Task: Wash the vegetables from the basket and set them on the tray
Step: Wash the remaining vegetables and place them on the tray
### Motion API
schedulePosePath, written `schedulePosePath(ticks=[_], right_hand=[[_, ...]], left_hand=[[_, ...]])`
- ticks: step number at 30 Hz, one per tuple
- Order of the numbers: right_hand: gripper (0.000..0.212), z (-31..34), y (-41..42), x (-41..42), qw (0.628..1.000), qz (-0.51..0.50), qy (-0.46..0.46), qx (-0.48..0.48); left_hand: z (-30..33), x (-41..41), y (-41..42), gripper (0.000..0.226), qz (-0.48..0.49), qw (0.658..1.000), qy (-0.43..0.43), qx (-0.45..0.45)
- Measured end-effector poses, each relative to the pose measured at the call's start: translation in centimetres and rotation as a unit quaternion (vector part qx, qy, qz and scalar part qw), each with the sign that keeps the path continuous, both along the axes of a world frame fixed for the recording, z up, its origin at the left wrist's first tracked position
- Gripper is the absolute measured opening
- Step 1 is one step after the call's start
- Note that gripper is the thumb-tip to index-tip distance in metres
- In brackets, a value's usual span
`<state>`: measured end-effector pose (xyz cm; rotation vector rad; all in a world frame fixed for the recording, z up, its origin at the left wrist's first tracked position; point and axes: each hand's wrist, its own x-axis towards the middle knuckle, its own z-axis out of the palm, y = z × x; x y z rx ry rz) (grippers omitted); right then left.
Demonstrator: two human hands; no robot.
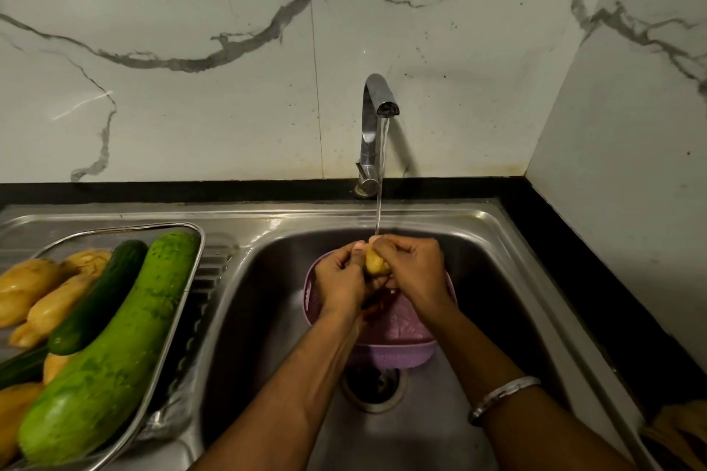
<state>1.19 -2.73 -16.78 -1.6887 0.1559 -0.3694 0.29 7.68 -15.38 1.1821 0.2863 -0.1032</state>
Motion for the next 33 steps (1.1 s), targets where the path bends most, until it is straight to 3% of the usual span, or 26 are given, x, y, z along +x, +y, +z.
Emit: schedulePosePath(ticks=[10, 12, 16, 18, 20, 23, 25, 27, 31, 33], right_hand=[[0.017, 1.0, -0.4, 0.0, 0.992, 0.092, 0.060, 0.056], [0.030, 0.9, -0.4, -0.1, 0.993, 0.076, 0.062, 0.060], [0.010, 0.3, 0.0, 0.0, 0.999, -0.007, 0.033, 0.018], [0.016, -0.1, 0.0, 0.4, 0.998, -0.051, 0.019, -0.037], [0.025, -0.2, -0.4, 0.8, 0.997, -0.031, 0.033, -0.064], [0.024, 0.2, -0.7, 0.7, 0.993, 0.088, 0.059, -0.048], [0.039, 0.0, -0.5, 0.7, 0.987, 0.129, 0.058, -0.070], [0.049, -0.4, -0.2, 0.7, 0.988, 0.110, 0.033, -0.107], [0.030, -0.4, -0.2, 0.6, 0.996, 0.031, -0.010, -0.077], [0.031, -0.3, -0.2, 0.6, 0.997, 0.033, -0.006, -0.071]], left_hand=[[-0.5, 0.8, 0.3, 0.011, 0.045, 0.999, -0.019, 0.012], [-0.3, 0.6, 0.2, 0.012, 0.042, 0.999, -0.026, 0.005], [-0.3, 0.4, 0.0, 0.014, 0.025, 0.999, -0.027, 0.013], [-0.4, 0.2, -0.2, 0.019, 0.020, 0.999, -0.025, 0.015], [-0.1, 0.4, -0.1, 0.019, 0.033, 0.999, 0.001, -0.003], [-0.1, 1.0, 0.5, 0.019, 0.064, 0.994, 0.073, -0.044], [-0.1, 1.2, 0.7, 0.021, 0.077, 0.988, 0.112, -0.070], [0.1, 1.1, 0.6, 0.024, 0.072, 0.985, 0.126, -0.093], [0.6, 0.6, 0.1, 0.021, 0.036, 0.984, 0.132, -0.116], [0.5, 0.7, 0.1, 0.021, 0.036, 0.983, 0.134, -0.117]])
